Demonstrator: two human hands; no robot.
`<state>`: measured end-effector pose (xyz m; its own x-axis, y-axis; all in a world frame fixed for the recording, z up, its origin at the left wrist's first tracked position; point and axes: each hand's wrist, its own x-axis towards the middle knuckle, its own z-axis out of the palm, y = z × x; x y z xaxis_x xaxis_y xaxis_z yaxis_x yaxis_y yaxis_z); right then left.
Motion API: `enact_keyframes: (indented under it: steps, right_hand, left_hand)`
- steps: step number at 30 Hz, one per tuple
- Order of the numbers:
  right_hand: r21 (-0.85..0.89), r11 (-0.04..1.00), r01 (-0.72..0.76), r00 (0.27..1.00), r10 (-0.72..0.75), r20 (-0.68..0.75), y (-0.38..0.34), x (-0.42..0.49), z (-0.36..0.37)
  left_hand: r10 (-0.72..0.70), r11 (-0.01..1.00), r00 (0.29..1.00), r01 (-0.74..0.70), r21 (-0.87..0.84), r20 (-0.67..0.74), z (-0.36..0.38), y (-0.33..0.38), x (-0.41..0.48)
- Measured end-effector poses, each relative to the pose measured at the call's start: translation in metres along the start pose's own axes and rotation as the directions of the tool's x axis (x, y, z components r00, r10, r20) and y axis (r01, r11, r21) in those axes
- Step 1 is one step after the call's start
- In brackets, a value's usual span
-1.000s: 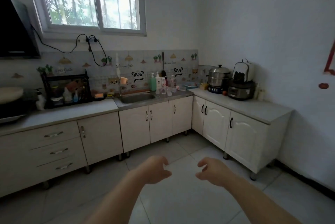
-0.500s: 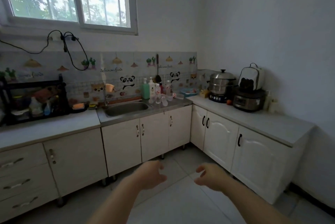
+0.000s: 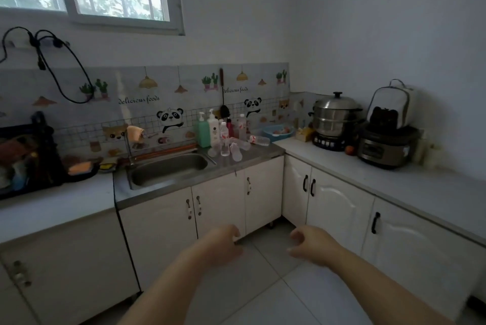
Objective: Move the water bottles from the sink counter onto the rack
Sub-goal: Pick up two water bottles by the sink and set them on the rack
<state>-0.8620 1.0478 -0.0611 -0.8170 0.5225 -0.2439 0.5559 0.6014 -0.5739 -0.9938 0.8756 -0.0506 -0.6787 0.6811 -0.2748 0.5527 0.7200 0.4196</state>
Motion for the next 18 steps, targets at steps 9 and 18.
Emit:
enact_keyframes:
  steps: [9,18]
  right_hand:
    - [-0.010,0.999,0.051,0.999,-0.050,0.021,-0.007,0.189,-0.079]
    - [-0.031,0.999,0.038,0.996,-0.035,0.083,-0.001,0.344,-0.110]
  left_hand:
    - [-0.074,0.997,0.995,0.074,-0.005,-0.064,-0.055,0.035,0.175]
    - [-0.083,0.996,0.996,0.082,-0.016,-0.046,-0.083,0.040,0.329]
